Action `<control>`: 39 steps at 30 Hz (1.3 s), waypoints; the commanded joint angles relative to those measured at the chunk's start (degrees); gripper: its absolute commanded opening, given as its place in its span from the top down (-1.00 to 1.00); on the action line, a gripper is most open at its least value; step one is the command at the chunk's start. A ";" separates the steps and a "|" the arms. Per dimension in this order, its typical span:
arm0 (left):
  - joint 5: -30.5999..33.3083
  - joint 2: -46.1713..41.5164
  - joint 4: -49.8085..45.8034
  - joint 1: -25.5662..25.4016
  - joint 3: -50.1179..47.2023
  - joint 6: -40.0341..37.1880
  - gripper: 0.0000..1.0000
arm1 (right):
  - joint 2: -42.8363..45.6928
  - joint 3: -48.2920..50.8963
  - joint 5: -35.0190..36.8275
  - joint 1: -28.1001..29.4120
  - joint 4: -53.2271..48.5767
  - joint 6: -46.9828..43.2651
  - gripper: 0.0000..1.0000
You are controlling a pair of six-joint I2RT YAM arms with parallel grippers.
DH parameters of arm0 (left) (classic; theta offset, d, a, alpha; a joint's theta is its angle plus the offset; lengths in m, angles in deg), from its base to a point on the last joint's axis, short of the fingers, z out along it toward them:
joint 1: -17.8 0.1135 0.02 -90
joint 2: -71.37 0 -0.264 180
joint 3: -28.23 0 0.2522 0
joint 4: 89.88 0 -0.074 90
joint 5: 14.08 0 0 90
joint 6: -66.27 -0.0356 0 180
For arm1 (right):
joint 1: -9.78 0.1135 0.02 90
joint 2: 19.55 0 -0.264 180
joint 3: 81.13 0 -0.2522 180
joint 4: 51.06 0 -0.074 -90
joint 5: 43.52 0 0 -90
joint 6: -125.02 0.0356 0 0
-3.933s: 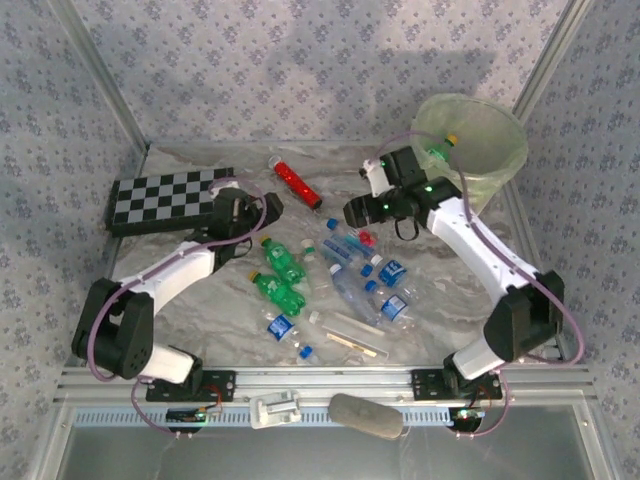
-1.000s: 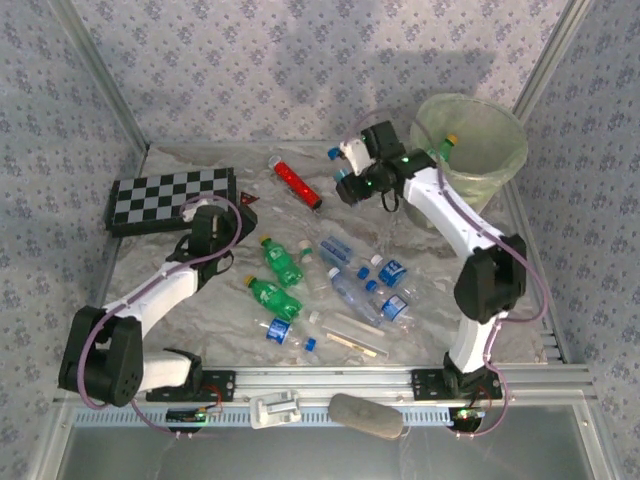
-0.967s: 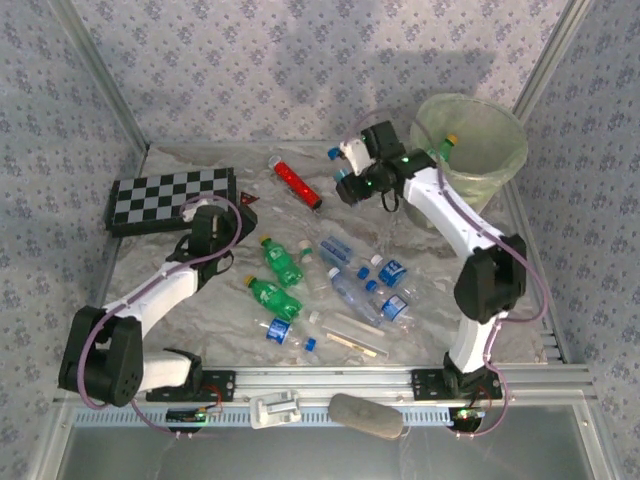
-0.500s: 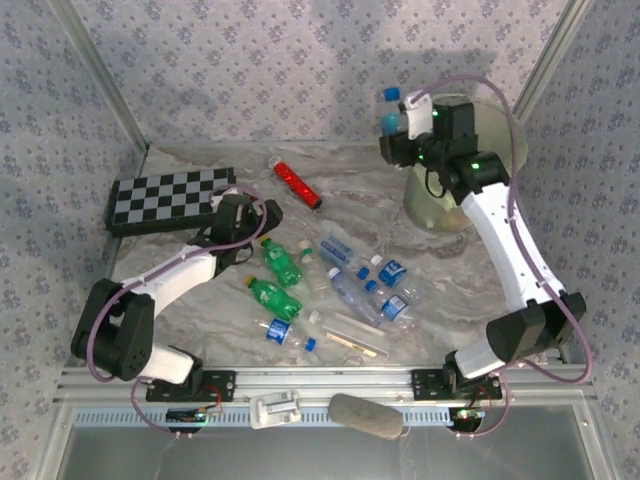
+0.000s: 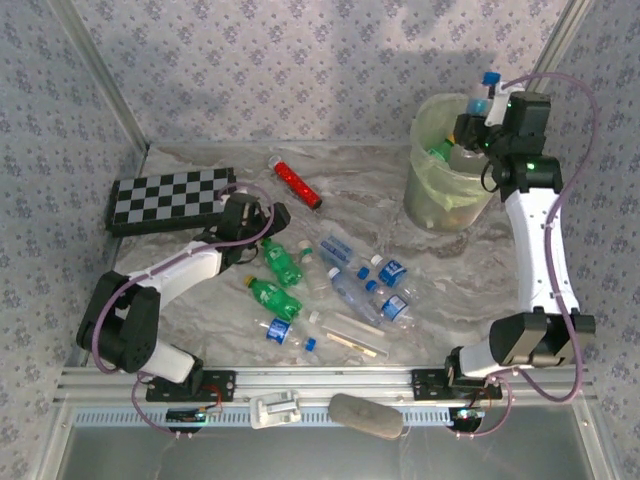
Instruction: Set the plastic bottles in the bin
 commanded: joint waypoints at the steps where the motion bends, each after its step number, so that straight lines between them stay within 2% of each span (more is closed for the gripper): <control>1: -0.48 0.75 -1.01 -0.33 2.12 -1.28 -1.00 | -3.81 -2.68 -1.35 -1.58 -2.50 2.30 -0.12; 13: -0.04 0.48 -2.32 -0.32 2.22 -1.88 -1.00 | -12.94 -6.44 -4.00 -2.39 -6.48 2.74 -0.23; 18: 0.34 0.48 -2.67 -0.33 2.29 -1.96 -1.00 | -13.39 -8.86 -3.92 -2.37 -6.51 3.01 -0.55; 20: 0.27 0.80 -2.59 -0.37 2.55 -1.81 -1.00 | -12.71 -9.96 -3.46 -2.19 -6.29 3.02 -0.78; 24: -0.15 1.87 -2.07 -0.59 3.26 -1.61 -1.00 | -10.40 -10.47 -2.76 -1.67 -5.53 2.86 -0.97; 30: -0.31 2.87 -1.54 -1.03 4.23 -1.70 -1.00 | -3.90 -6.50 -0.53 1.60 -3.07 1.34 -0.98; 39: 2.51 1.14 -2.01 -1.03 3.79 -1.57 -1.00 | 2.41 1.31 -4.89 10.24 -3.99 -2.73 -0.98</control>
